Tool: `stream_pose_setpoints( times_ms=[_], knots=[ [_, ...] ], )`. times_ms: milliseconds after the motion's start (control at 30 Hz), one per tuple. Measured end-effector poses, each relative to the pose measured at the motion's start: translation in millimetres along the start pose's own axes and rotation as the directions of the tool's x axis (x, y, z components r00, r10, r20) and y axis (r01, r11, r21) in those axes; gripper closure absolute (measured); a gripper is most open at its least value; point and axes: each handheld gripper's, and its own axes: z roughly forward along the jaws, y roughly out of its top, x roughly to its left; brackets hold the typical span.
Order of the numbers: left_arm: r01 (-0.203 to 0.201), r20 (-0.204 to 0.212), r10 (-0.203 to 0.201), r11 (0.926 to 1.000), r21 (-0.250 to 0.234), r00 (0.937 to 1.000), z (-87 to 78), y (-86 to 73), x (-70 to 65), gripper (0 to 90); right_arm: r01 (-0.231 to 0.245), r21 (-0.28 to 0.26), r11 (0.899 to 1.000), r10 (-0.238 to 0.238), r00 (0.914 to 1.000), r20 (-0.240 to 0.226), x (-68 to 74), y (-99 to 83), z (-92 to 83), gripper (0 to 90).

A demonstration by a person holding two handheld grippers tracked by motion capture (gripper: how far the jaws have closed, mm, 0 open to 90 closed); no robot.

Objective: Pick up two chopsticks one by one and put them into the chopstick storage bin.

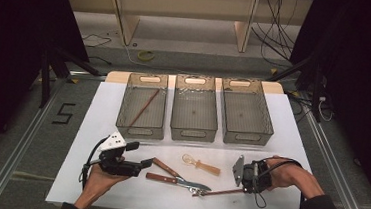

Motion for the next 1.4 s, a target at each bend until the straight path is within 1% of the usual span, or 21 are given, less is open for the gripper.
stream_pose_setpoints(
  times_ms=[67,200,267,367,433,500,600,700,767,867,933,967,1033,1067,1133,1167,1200,1233,1267,1333,1400],
  knots=[
    [-0.001,-0.001,0.001,1.0000,0.000,1.0000,-0.2,0.0,0.3,17.0,0.000,-0.004,1.000,0.000,1.0000,-0.008,1.7,-0.1,0.2,85.0],
    [0.001,-0.001,-0.001,1.0000,0.004,1.0000,-0.1,0.0,0.9,17.0,0.021,-0.021,1.000,-0.021,0.9997,-0.013,6.4,4.4,-2.6,85.0],
    [0.002,-0.001,-0.002,1.0000,0.005,1.0000,0.1,0.0,1.0,17.0,0.034,-0.045,0.998,-0.035,0.9992,-0.019,8.3,8.0,-5.6,85.0],
    [0.003,-0.001,-0.003,1.0000,0.004,1.0000,0.3,0.8,1.5,17.0,0.039,-0.088,0.995,-0.041,0.9990,-0.020,10.5,12.5,-10.0,85.0],
    [0.009,0.001,-0.009,1.0000,-0.001,1.0000,0.4,1.6,0.9,17.1,0.042,-0.110,0.993,-0.044,0.9990,-0.012,12.0,16.2,-13.3,85.0],
    [0.007,0.006,-0.007,1.0000,0.004,1.0000,0.7,3.4,0.6,17.2,0.058,-0.138,0.989,-0.058,0.9983,0.005,12.8,21.4,-16.6,85.0],
    [-0.007,0.018,0.007,0.9999,0.010,0.9998,1.3,7.7,-0.5,17.3,0.077,-0.159,0.984,-0.072,0.9967,0.037,11.9,29.8,-21.5,85.1],
    [-0.028,0.041,0.026,0.9992,0.028,0.9988,3.5,14.2,-4.0,17.6,0.079,-0.171,0.982,-0.070,0.9958,0.059,9.1,37.3,-24.2,85.0],
    [-0.051,0.054,0.049,0.9977,0.044,0.9974,6.6,18.9,-8.9,17.9,0.085,-0.169,0.982,-0.072,0.9942,0.079,5.7,43.3,-25.6,85.0],
    [-0.095,0.081,0.089,0.9930,0.071,0.9928,13.7,26.5,-17.9,18.3,0.096,-0.167,0.981,-0.080,0.9914,0.103,1.4,53.4,-27.0,85.0],
    [-0.125,0.102,0.116,0.9880,0.090,0.9880,20.0,31.6,-25.0,18.5,0.106,-0.165,0.981,-0.087,0.9888,0.121,-0.8,59.4,-28.4,85.0],
    [-0.146,0.113,0.135,0.9838,0.103,0.9845,23.0,34.0,-28.6,18.6,0.120,-0.164,0.979,-0.099,0.9869,0.127,-2.2,61.4,-28.9,85.0],
    [-0.186,0.133,0.169,0.9741,0.128,0.9766,29.3,38.4,-36.8,19.1,0.113,-0.169,0.979,-0.090,0.9862,0.139,-3.4,66.8,-29.7,85.0],
    [-0.204,0.138,0.185,0.9694,0.137,0.9730,31.0,39.7,-39.1,19.8,0.121,-0.160,0.980,-0.096,0.9835,0.154,-4.2,69.7,-30.0,85.0],
    [-0.236,0.152,0.212,0.9586,0.159,0.9654,35.3,42.2,-45.0,21.8,0.133,-0.163,0.978,-0.106,0.9806,0.165,-5.5,73.5,-30.5,85.0],
    [-0.251,0.166,0.222,0.9518,0.177,0.9608,38.0,43.6,-48.0,22.3,0.135,-0.166,0.977,-0.107,0.9802,0.167,-5.8,74.9,-30.1,85.0],
    [-0.260,0.172,0.229,0.9478,0.185,0.9582,39.5,44.2,-49.6,22.6,0.134,-0.162,0.978,-0.105,0.9788,0.176,-6.5,77.0,-30.0,85.0],
    [-0.274,0.183,0.239,0.9406,0.200,0.9536,41.7,45.2,-52.2,23.1,0.131,-0.157,0.979,-0.103,0.9793,0.174,-6.8,78.0,-30.0,85.0],
    [-0.286,0.191,0.248,0.9351,0.209,0.9498,43.9,45.2,-54.4,24.2,0.139,-0.159,0.977,-0.109,0.9772,0.182,-7.2,79.8,-29.9,85.0],
    [-0.305,0.206,0.260,0.9230,0.234,0.9435,47.4,45.3,-58.0,25.4,0.143,-0.163,0.976,-0.112,0.9761,0.186,-7.2,82.6,-30.3,85.0],
    [-0.322,0.225,0.268,0.9116,0.256,0.9368,51.4,45.7,-61.1,27.1,0.146,-0.154,0.977,-0.115,0.9745,0.193,-8.0,84.7,-30.8,85.0]
  ],
)
